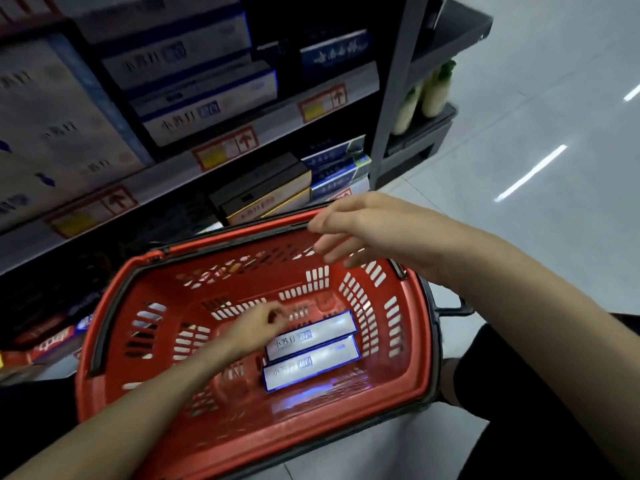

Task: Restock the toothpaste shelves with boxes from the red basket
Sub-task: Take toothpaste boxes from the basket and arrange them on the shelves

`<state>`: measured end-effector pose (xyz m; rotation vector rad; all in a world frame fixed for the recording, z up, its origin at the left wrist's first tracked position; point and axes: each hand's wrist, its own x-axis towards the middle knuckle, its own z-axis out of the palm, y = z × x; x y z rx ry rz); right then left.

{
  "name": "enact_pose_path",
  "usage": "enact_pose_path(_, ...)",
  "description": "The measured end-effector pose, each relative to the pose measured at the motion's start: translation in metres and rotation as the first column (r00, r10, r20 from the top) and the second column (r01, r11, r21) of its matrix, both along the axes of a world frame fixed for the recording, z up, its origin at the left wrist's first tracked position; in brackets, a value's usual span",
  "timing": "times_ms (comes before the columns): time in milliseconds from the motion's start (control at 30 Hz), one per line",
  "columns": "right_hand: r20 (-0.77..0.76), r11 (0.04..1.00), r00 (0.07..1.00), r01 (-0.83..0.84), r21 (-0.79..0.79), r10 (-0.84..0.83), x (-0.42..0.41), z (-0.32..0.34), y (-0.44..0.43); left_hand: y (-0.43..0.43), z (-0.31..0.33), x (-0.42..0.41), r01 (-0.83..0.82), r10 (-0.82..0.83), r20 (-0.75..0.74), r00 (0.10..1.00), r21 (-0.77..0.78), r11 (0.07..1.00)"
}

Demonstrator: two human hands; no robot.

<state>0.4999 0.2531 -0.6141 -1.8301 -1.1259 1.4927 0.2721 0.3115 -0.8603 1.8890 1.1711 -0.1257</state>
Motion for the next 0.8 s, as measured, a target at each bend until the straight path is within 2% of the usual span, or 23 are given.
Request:
enact_pose_path(100,0.084,0.997,0.994,-0.075,-0.029,0.077,0.004,-0.005,-0.008,0.001,-0.063,-0.013,0.114,-0.118,-0.254,0.96,-0.032,0.993)
enact_pose_path(200,0.136,0.993,0.984,-0.113,-0.04,0.117,0.005,-0.014,-0.012,0.006,-0.14,-0.036,0.059,-0.096,-0.337,0.937,-0.116,0.991)
enact_pose_path(300,0.165,0.986,0.973,-0.154,-0.056,0.161,0.003,-0.024,-0.016,0.007,-0.173,-0.041,-0.046,-0.021,-0.354,0.935,-0.179,0.983)
enact_pose_path(367,0.182,0.979,0.963,-0.19,-0.069,0.2,0.001,-0.027,-0.016,0.004,-0.151,-0.027,-0.073,0.01,-0.357,0.934,-0.164,0.984)
enact_pose_path(567,0.258,0.968,0.933,-0.231,-0.1,0.249,-0.01,-0.032,-0.003,0.007,-0.148,-0.018,-0.124,0.06,-0.365,0.929,-0.155,0.98)
enact_pose_path(800,0.282,0.951,0.91,-0.27,-0.15,0.303,-0.031,-0.04,0.009,0.009,-0.151,-0.022,-0.237,0.173,-0.273,0.946,-0.222,0.946)
